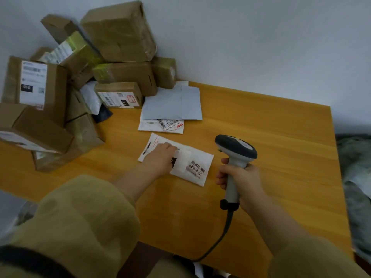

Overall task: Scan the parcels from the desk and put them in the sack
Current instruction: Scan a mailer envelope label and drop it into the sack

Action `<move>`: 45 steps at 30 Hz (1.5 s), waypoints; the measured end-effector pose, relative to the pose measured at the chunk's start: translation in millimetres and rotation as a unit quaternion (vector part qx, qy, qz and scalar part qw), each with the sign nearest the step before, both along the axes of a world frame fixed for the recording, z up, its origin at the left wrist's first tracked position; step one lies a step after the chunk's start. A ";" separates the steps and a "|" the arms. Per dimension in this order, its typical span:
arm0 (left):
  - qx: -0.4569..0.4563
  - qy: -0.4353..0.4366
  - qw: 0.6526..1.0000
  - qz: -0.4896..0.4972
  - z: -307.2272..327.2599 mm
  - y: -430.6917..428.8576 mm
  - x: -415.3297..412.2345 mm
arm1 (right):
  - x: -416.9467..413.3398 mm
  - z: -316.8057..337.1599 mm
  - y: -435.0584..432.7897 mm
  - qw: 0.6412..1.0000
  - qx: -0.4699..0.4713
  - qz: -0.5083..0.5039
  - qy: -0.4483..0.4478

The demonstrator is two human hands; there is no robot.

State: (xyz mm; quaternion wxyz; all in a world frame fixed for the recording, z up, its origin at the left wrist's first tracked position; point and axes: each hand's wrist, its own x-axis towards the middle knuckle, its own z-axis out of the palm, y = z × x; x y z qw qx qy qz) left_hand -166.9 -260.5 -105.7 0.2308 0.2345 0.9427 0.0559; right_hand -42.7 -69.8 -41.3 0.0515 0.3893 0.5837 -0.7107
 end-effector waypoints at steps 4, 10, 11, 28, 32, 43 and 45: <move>-0.029 -0.039 0.993 -0.107 -4.0 31.6 -15.3 | 1.9 -6.8 3.9 1.000 0.006 -0.026 -0.015; -0.060 -0.065 0.990 -0.111 -0.6 54.2 -32.3 | 7.2 -10.5 3.4 0.997 0.010 -0.071 -0.024; -0.033 -0.077 0.994 -0.066 -4.1 54.4 -31.0 | 7.8 -10.1 3.4 0.996 0.008 -0.079 -0.026; -0.090 -0.024 0.959 -0.266 -9.7 47.1 -7.3 | 31.5 -10.4 4.5 0.990 0.003 -0.135 -0.045; -0.076 -0.054 0.986 -0.135 -3.0 58.2 -4.9 | 35.0 -7.9 9.6 0.989 0.009 -0.137 -0.046; -0.097 0.040 0.984 -0.144 -1.2 79.3 -9.8 | 62.1 -1.5 5.9 0.988 -0.003 -0.150 -0.045; -0.046 0.016 0.998 -0.050 8.5 79.3 -8.1 | 65.6 4.4 7.6 0.988 -0.011 -0.149 -0.027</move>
